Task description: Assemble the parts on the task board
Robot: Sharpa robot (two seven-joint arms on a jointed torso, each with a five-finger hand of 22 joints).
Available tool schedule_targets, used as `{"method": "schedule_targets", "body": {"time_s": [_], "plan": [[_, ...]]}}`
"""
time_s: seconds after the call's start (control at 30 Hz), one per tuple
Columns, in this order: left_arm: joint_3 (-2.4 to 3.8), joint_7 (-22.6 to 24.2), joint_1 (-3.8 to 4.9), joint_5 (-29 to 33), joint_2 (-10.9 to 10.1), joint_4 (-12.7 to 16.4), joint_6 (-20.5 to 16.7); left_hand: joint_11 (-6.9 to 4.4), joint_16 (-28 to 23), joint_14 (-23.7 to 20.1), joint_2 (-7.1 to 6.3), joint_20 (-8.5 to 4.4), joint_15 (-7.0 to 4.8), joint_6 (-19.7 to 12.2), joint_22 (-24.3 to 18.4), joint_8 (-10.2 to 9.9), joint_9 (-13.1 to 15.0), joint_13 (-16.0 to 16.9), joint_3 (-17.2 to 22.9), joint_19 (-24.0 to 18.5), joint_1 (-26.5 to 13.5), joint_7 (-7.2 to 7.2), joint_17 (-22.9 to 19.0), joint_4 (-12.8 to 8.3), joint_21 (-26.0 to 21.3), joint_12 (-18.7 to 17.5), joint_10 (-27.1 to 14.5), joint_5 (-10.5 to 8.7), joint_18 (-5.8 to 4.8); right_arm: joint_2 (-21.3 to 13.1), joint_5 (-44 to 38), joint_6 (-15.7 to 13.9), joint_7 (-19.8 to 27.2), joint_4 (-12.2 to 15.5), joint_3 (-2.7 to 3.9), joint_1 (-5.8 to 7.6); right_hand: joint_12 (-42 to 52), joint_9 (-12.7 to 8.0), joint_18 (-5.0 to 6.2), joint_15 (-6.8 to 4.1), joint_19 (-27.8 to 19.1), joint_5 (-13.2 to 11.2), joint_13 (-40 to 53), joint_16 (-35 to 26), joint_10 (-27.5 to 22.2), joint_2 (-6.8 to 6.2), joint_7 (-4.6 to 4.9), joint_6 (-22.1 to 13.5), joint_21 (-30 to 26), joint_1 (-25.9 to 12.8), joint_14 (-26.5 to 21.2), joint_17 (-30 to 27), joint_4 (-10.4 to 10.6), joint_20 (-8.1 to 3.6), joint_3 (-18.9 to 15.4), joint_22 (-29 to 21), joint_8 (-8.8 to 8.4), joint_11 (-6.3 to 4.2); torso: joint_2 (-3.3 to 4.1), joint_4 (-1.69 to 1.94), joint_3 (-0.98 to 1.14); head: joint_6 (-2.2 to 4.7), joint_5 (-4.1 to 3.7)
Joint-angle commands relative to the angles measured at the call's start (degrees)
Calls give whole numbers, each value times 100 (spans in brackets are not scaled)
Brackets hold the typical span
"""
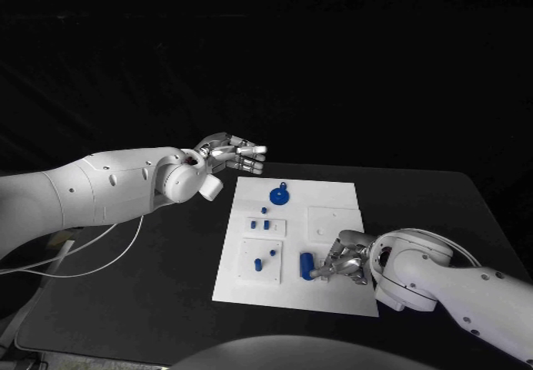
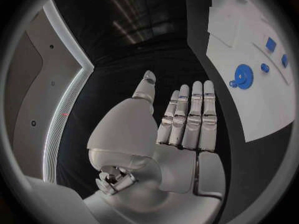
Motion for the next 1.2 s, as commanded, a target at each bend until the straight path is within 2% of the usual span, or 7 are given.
{"method": "schedule_targets", "body": {"time_s": [0.03,0.17,0.27,0.5,0.67,0.9,1.2], "plan": [[3,13,2,-14,10,4,85,-7,-19,22,14,-7,-2,-42,-5,16,8,3,9,22,8,-4,8,30,21,10,-32,29,86,58,-43,38,-8,-61,0,-13,41,111,-103,-41,318,7,19,26,12,21,-28,19,30,-58,3,-9,-4,-44,91,493,-23,-44,3,5,-2,-12,-3],[3,13,2,-14,13,1,88,-9,-20,19,17,-8,-1,-38,-17,16,7,4,4,21,2,-5,7,35,30,10,-28,28,86,141,-136,-24,-44,-148,0,-37,86,204,-113,-52,320,-4,68,28,45,84,-52,35,31,-68,4,-14,-46,-56,309,492,-24,-61,2,3,-2,-19,-3],[2,12,2,-14,16,-1,90,-9,-20,19,17,-8,-1,-38,-17,16,7,4,4,21,2,-5,7,35,30,10,-28,28,86,210,-241,-107,-80,-224,-1,-56,111,228,-133,-71,322,-22,114,29,79,70,-72,49,35,-108,1,-3,-73,-84,601,491,-23,-80,2,4,-3,-22,-2],[2,4,2,-15,13,0,92,-10,-19,19,26,-8,-1,-33,-22,18,8,4,4,19,-6,-6,8,42,32,10,-28,32,85,315,-431,-240,-123,-361,-3,-76,143,274,-149,-82,328,-22,177,35,122,120,-87,74,65,-204,8,13,-45,-97,725,497,-21,-91,1,4,-5,-31,3],[1,-4,2,-16,12,-1,96,-10,-19,19,26,-8,-1,-33,-22,18,8,4,4,19,-6,-6,8,42,32,10,-28,32,85,352,-436,-173,-120,-401,-9,-87,128,300,-154,-81,327,-22,206,29,136,103,-90,75,83,-222,9,16,-55,-98,781,500,-21,-92,1,1,-3,-41,7],[1,-26,2,-18,10,-3,102,-10,-19,17,33,-8,-1,-35,-35,16,7,4,2,17,7,-6,8,35,40,10,-25,36,85,387,-347,55,-161,-459,-21,-98,105,290,-150,-72,320,-11,210,23,122,81,-87,60,76,-151,11,5,-202,-83,799,498,-25,-87,-2,2,-3,-49,9],[-1,-77,2,-30,8,-4,128,-8,-19,17,42,-8,0,-39,-38,15,7,3,6,17,12,-5,8,31,43,10,-29,40,85,401,-266,166,-184,-533,-134,-103,96,246,-149,-64,318,-6,222,28,119,68,-85,71,74,-98,9,-6,-456,-74,705,499,-26,-83,1,0,0,-50,7]]}}
